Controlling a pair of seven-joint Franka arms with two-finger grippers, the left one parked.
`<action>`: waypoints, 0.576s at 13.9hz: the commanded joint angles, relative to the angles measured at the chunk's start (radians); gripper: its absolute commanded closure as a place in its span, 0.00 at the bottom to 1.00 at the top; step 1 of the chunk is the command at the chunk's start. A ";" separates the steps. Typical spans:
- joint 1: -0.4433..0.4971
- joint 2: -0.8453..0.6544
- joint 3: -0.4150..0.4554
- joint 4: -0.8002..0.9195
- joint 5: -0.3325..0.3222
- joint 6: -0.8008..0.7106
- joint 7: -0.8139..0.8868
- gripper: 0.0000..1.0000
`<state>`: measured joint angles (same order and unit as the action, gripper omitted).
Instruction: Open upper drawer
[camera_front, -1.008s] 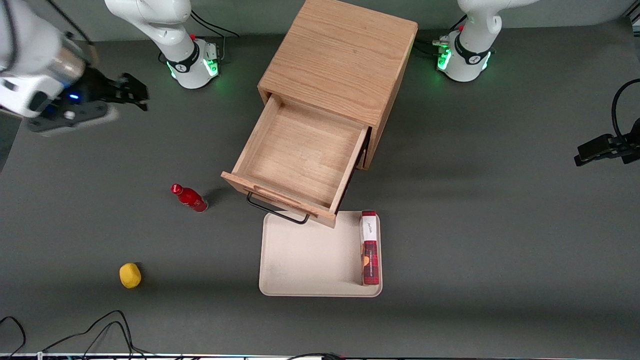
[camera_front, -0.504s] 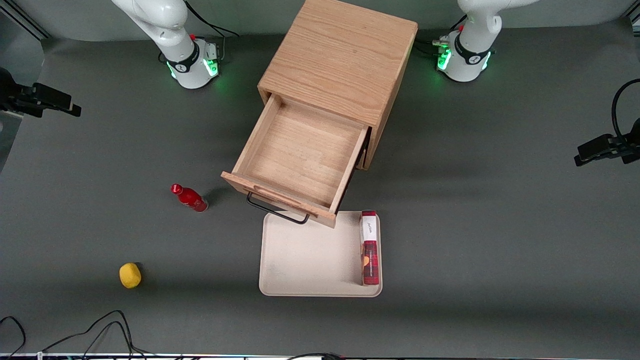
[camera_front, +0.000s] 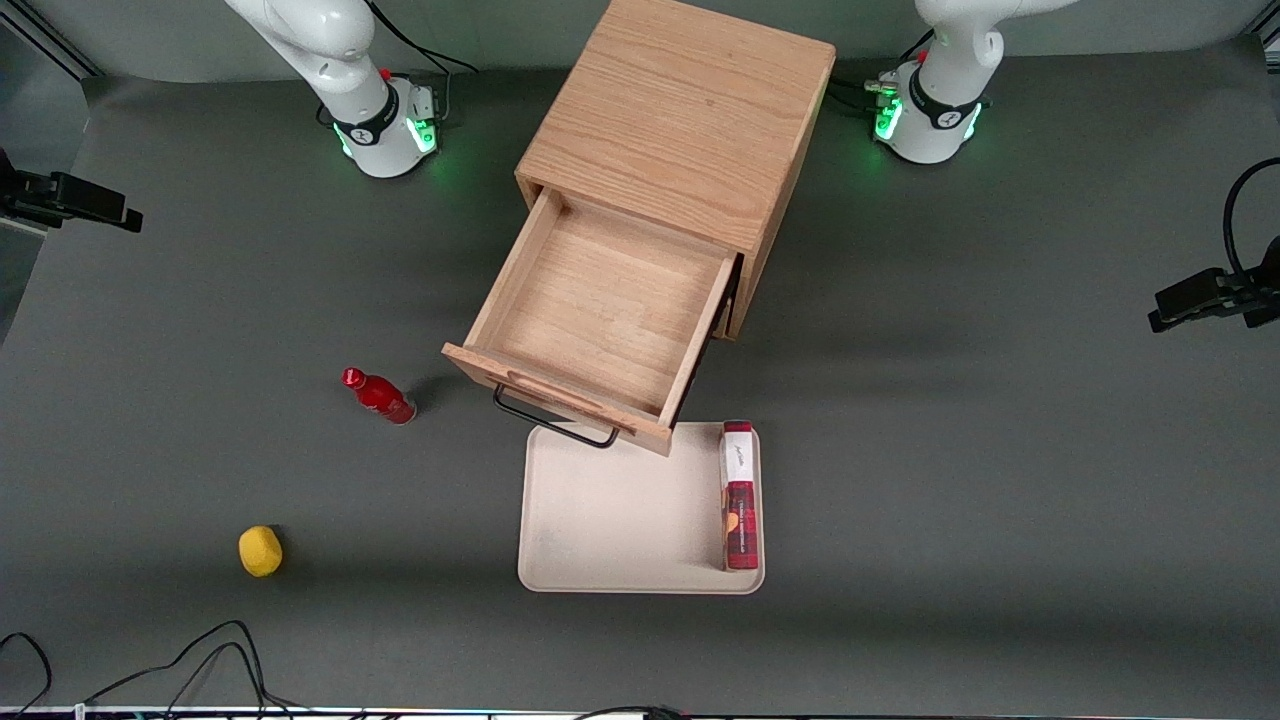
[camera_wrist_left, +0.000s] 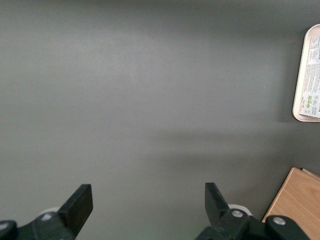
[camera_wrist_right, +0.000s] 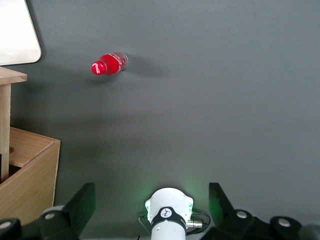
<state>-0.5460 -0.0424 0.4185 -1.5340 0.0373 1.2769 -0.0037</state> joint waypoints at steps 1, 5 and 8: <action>-0.002 -0.130 0.014 -0.153 -0.002 0.114 0.014 0.00; 0.000 -0.269 0.026 -0.337 0.093 0.254 0.010 0.00; 0.181 -0.212 -0.047 -0.328 0.066 0.248 0.002 0.00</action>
<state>-0.4991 -0.2672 0.4507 -1.8383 0.1071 1.4973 -0.0038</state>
